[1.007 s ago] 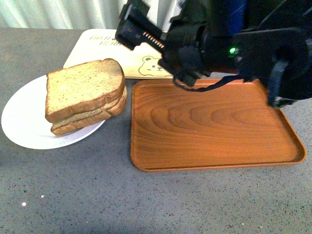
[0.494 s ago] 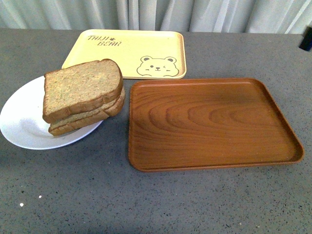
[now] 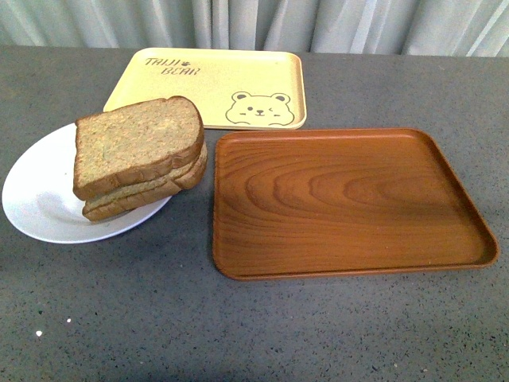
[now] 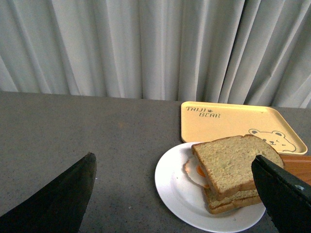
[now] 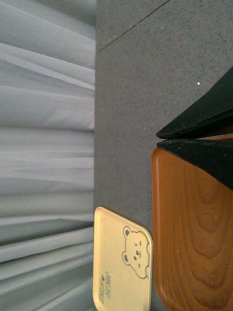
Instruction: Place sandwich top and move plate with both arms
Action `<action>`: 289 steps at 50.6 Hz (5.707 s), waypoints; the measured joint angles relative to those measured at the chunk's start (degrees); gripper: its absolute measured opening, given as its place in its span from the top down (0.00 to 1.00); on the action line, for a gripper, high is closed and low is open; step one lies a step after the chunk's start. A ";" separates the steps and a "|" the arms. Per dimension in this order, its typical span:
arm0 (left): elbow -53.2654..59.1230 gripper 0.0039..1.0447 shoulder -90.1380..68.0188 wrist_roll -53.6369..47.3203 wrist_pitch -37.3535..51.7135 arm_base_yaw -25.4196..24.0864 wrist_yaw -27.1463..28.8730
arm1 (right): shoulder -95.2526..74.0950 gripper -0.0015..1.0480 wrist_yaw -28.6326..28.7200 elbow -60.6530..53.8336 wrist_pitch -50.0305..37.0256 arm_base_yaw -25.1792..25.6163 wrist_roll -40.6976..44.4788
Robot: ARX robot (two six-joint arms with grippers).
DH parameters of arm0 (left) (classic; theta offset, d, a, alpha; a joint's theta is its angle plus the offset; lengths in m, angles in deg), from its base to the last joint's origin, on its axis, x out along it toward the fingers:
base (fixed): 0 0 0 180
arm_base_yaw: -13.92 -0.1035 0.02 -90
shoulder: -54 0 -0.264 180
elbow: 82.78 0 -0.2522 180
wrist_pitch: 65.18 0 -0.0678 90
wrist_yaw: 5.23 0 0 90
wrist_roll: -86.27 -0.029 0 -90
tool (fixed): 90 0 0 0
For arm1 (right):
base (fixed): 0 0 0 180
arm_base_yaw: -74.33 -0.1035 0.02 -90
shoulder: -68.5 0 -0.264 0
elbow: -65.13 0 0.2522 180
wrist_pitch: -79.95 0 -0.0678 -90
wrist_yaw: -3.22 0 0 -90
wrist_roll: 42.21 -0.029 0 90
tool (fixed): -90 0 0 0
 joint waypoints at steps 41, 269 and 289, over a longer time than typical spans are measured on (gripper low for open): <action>-17.66 0.08 -58.84 32.72 11.67 -3.89 -19.91 | 35.93 0.98 5.40 -3.85 30.10 5.55 0.02; -32.68 0.08 -100.24 60.63 42.66 -4.09 -30.64 | 62.77 0.09 5.35 -3.82 56.89 5.55 0.07; -9.86 0.55 -85.00 8.59 74.97 -3.98 -3.76 | 62.84 0.09 5.35 -3.82 56.89 5.55 0.07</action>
